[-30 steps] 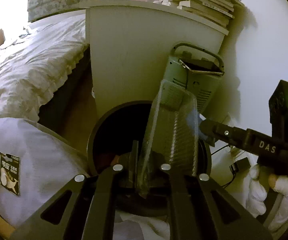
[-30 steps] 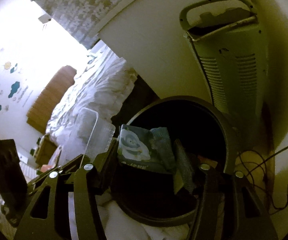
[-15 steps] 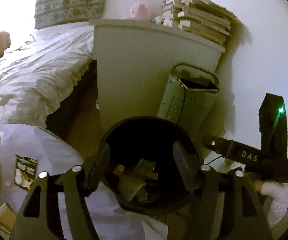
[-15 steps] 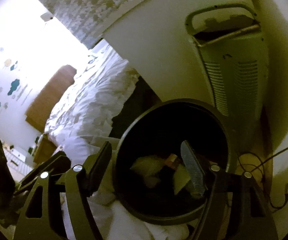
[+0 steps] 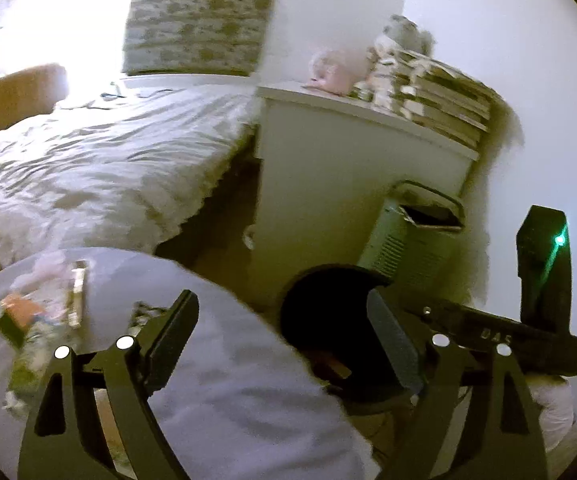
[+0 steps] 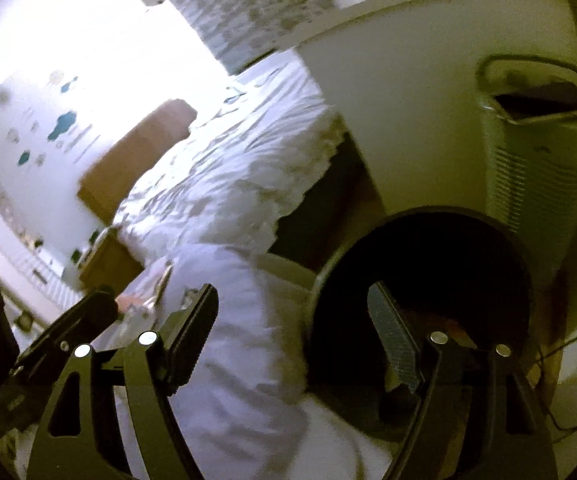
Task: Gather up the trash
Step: 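Grasp the dark green can with the left gripper while the right grasps the white paper snack bag, then carry the green can and white snack bag over the black bin and open both grippers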
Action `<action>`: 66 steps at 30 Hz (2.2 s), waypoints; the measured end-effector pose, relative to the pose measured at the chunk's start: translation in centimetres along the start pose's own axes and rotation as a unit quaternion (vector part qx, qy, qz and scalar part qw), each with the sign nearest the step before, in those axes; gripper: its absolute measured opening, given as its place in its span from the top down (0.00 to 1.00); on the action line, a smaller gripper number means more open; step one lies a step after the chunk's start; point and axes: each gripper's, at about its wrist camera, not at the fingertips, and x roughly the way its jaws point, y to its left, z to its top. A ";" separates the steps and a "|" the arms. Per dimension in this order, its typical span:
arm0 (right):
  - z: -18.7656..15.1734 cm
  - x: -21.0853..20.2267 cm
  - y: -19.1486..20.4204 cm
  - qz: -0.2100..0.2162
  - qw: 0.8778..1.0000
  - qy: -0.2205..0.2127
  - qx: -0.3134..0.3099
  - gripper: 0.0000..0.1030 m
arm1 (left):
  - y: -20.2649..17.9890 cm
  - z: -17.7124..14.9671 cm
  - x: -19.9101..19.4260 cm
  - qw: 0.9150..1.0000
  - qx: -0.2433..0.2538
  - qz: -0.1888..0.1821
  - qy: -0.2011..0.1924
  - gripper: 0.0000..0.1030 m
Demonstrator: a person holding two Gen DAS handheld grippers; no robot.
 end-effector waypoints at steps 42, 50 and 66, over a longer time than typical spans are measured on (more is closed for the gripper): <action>-12.3 11.1 22.8 0.104 0.925 0.178 -0.319 0.59 | 24.6 -4.7 -2.3 0.983 -0.134 0.123 -0.004 0.70; -9.5 9.1 21.9 0.148 0.941 0.152 -0.263 0.61 | 23.4 -3.8 -6.0 0.981 -0.140 0.125 -0.040 0.70; -0.2 -0.5 11.8 0.110 0.985 -0.012 -0.135 0.61 | 9.8 1.0 -5.5 0.998 -0.033 0.027 -0.053 0.70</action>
